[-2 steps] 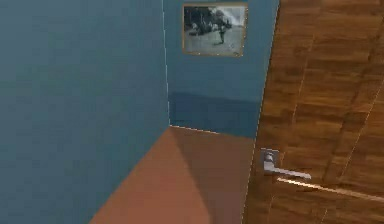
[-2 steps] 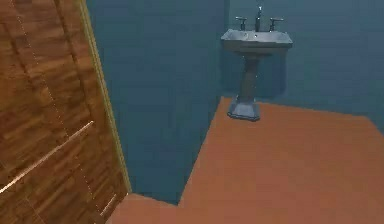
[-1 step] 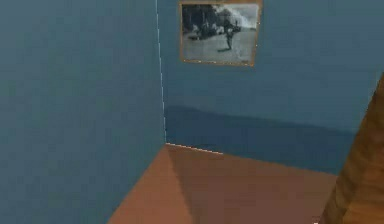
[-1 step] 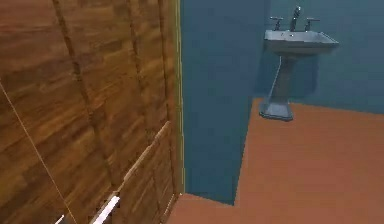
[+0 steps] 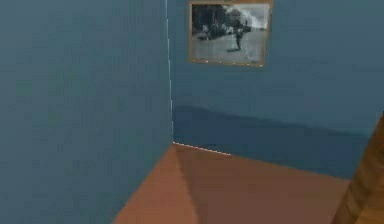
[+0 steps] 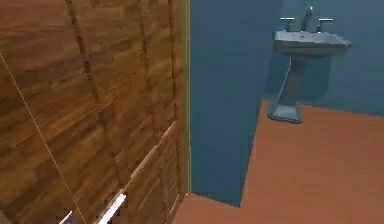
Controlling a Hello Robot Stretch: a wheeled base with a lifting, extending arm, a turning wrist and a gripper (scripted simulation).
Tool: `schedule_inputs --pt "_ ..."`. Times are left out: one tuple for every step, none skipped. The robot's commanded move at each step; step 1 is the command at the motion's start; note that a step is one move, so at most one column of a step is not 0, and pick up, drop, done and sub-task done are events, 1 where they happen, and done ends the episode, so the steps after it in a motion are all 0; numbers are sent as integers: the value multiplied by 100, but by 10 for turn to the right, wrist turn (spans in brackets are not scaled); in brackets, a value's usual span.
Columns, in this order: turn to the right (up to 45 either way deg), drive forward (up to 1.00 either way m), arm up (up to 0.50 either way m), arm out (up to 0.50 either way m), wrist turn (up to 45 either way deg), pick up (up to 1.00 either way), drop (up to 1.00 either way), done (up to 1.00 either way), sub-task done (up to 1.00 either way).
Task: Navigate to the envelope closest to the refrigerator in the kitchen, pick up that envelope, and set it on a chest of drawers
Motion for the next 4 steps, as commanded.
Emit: schedule_inputs --pt "0 80 0 0 0 0 0 0 0" --pt "450 0 0 0 0 0 0 0 0" --pt "360 0 0 0 0 0 0 0 0" --pt "0 30 0 0 0 0 0 0 0"
